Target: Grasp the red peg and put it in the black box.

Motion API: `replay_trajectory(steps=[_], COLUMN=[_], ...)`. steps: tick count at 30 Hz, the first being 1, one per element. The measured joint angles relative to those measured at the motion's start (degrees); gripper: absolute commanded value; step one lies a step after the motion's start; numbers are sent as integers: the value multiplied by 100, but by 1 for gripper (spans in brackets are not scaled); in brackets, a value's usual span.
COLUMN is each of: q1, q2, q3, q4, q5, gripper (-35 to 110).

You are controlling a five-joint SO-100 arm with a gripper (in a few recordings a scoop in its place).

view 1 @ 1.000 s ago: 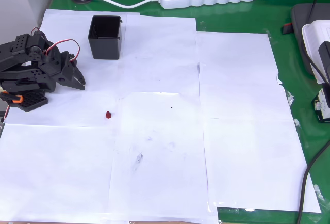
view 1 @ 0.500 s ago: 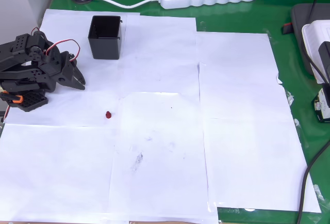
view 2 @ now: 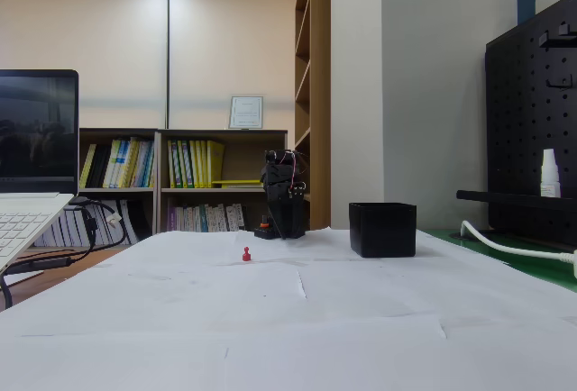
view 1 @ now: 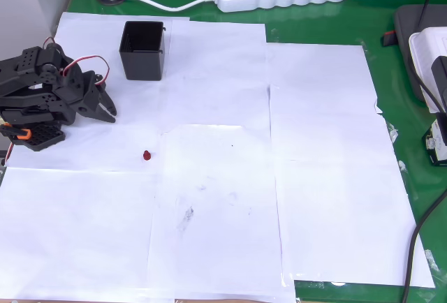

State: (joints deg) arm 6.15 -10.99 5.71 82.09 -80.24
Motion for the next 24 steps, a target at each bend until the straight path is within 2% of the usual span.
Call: replay_trajectory(steps=[3, 7, 11, 16, 24], q1=[369, 316, 510, 853, 1415], q2=[0, 9, 352, 923, 2039], q3=[0, -79, -97, -97, -105], q4=[0, 0, -475, -1310, -2856], q5=[-202, -853, -1652, -1644, -1389], gripper=[7, 6, 6, 0, 0])
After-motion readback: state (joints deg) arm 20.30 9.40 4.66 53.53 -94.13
